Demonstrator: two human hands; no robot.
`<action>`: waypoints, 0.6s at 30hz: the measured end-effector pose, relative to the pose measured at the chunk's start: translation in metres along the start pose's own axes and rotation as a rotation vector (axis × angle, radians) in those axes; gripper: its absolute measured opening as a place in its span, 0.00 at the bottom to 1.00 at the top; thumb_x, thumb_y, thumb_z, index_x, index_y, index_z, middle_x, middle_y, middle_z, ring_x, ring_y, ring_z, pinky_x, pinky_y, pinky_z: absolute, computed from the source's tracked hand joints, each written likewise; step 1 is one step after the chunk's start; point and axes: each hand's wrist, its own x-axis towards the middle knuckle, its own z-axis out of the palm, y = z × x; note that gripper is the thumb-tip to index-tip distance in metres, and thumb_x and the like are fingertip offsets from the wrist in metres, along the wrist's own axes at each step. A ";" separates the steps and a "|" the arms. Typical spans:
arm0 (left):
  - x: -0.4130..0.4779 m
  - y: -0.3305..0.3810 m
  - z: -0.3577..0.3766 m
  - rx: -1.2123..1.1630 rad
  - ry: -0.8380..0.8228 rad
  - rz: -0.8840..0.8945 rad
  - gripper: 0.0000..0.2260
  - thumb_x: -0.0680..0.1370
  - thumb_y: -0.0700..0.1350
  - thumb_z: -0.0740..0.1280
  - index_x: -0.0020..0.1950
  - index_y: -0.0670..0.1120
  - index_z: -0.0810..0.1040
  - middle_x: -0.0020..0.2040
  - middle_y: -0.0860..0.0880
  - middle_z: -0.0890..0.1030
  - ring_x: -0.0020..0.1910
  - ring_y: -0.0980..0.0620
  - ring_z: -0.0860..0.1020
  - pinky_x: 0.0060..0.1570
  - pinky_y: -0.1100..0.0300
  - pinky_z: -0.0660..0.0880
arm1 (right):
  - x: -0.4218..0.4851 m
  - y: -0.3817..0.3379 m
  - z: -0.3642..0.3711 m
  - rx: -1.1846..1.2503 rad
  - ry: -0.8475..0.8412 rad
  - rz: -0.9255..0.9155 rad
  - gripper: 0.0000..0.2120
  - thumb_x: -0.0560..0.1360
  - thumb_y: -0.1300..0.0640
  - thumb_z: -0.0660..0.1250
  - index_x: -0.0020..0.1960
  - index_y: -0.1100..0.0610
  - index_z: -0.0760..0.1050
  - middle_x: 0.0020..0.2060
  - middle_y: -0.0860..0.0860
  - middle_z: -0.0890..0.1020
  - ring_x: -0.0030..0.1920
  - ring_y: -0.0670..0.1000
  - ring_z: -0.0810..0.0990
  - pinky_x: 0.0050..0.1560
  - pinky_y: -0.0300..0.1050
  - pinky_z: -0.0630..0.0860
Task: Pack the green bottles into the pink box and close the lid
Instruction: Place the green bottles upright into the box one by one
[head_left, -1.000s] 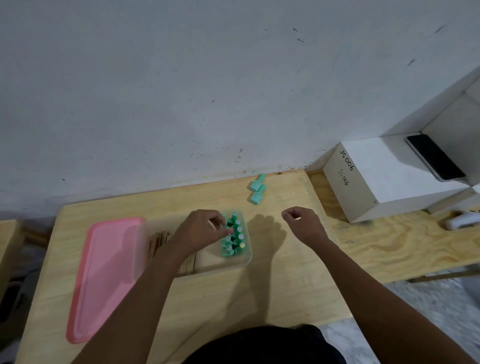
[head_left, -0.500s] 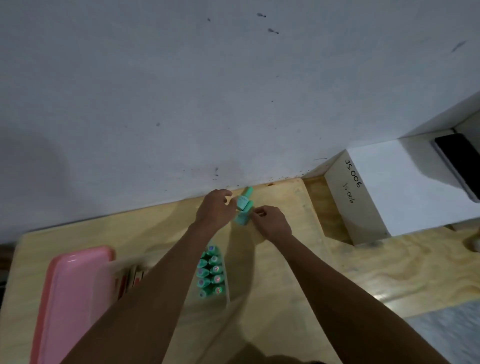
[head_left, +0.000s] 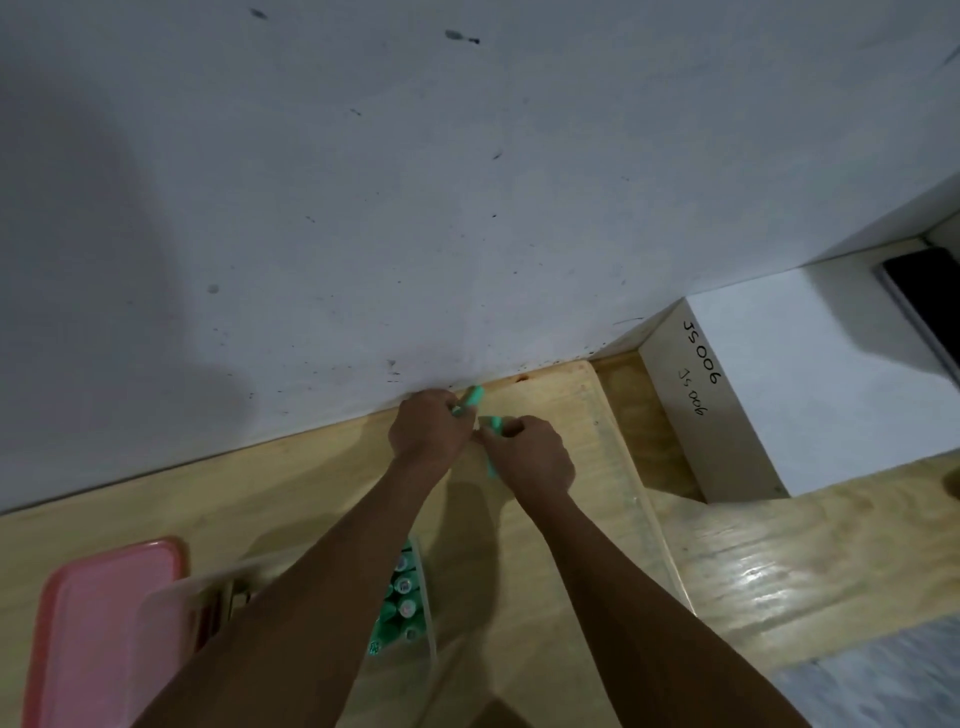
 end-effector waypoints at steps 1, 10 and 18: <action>0.000 0.000 0.001 0.005 0.000 0.009 0.16 0.74 0.55 0.68 0.57 0.48 0.82 0.53 0.50 0.84 0.52 0.49 0.81 0.43 0.58 0.74 | -0.002 0.003 -0.004 0.003 0.030 -0.008 0.20 0.71 0.39 0.70 0.57 0.50 0.80 0.46 0.45 0.83 0.40 0.45 0.78 0.37 0.40 0.70; -0.007 -0.017 -0.016 -0.167 -0.174 0.154 0.08 0.76 0.49 0.66 0.44 0.46 0.81 0.40 0.47 0.79 0.44 0.44 0.80 0.38 0.59 0.70 | -0.022 0.033 -0.038 0.228 0.012 -0.129 0.06 0.71 0.50 0.73 0.47 0.47 0.79 0.39 0.41 0.81 0.41 0.42 0.80 0.45 0.43 0.81; -0.058 -0.034 -0.070 -0.451 -0.100 0.219 0.08 0.71 0.42 0.73 0.48 0.42 0.82 0.41 0.48 0.80 0.38 0.52 0.77 0.34 0.68 0.71 | -0.069 0.042 -0.056 0.460 0.088 -0.206 0.15 0.76 0.57 0.69 0.62 0.55 0.79 0.44 0.47 0.83 0.42 0.40 0.79 0.40 0.31 0.75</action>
